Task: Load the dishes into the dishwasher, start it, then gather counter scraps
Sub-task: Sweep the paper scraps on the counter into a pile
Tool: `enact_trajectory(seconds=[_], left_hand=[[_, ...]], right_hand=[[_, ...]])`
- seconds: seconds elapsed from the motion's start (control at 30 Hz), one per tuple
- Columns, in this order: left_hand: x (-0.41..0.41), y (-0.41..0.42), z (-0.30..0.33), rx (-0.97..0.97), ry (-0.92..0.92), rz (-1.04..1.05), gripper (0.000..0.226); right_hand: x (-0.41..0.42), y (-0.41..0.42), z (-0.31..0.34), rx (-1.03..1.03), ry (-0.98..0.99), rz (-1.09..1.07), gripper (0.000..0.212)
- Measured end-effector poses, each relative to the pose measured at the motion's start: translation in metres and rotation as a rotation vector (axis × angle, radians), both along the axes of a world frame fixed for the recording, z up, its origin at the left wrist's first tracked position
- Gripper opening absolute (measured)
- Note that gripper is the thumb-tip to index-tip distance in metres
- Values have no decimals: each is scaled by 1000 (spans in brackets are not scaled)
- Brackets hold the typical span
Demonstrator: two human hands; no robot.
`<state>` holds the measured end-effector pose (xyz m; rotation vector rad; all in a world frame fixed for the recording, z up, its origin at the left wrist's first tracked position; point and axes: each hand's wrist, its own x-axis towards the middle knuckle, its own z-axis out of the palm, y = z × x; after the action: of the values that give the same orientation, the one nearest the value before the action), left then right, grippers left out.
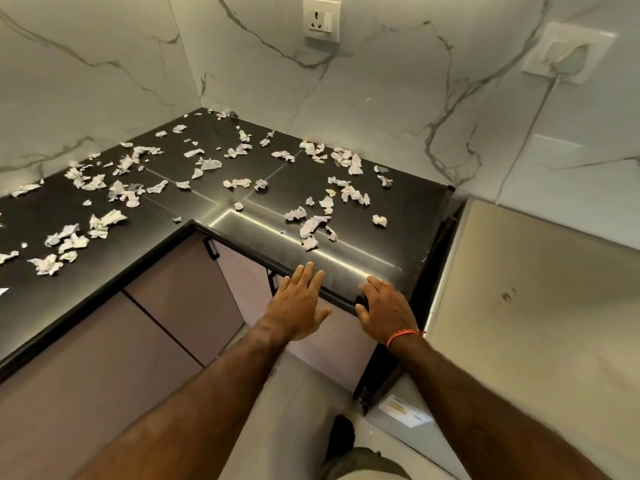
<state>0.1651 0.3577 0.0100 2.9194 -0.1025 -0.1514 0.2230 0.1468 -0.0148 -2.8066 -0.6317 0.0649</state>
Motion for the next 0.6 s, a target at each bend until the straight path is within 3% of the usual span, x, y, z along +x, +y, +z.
enact_trajectory(seconds=[0.37,0.6], left_hand=[[80,45,-33,87,49,93,77],[129,77,-45,61,85,93,86]], right_hand=[[107,57,-22,-58,24,41,61],[155,95,-22,-84,55,12,68]])
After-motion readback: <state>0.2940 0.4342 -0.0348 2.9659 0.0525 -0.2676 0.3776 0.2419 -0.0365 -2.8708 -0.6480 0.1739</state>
